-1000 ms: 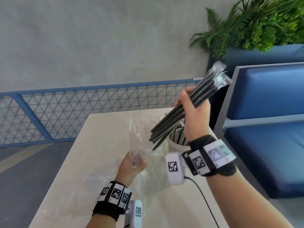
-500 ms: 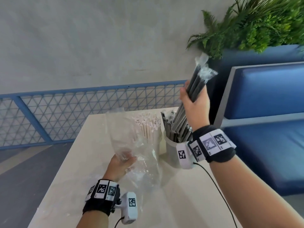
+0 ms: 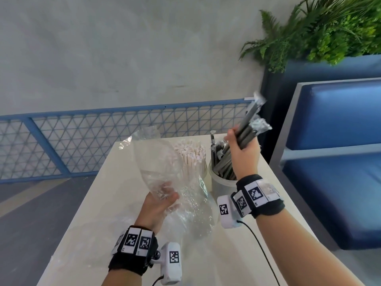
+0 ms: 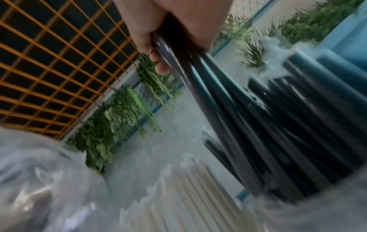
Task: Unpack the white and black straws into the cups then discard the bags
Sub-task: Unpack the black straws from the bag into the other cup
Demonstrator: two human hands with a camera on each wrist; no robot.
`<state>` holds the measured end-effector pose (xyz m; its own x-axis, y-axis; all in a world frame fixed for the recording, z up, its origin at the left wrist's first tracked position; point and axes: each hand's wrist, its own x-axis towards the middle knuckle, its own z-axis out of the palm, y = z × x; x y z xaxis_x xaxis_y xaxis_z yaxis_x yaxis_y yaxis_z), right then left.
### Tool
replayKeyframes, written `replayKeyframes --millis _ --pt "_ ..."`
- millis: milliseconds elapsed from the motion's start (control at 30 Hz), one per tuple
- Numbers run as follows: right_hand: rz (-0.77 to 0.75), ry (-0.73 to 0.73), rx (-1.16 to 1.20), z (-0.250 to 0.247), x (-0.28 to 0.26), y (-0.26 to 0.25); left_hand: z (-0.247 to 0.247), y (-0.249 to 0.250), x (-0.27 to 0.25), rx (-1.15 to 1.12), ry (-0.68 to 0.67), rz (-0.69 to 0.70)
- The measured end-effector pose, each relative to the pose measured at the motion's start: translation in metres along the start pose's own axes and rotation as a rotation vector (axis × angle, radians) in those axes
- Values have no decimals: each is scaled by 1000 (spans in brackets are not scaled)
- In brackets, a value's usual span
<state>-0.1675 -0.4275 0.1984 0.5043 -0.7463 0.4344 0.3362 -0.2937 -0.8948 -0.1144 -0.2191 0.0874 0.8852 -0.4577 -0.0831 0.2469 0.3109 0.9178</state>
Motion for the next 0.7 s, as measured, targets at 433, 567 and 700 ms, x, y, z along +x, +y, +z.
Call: replayKeyframes --millis 433,567,700 --pt "251 -113 -294 1 13 55 17 8 10 -27 -56 -3" --pt "108 105 -150 -7 29 21 12 6 9 -11 -60 -10" --pt "-33 96 -40 -8 45 -7 11 5 11 -36 -66 -26"
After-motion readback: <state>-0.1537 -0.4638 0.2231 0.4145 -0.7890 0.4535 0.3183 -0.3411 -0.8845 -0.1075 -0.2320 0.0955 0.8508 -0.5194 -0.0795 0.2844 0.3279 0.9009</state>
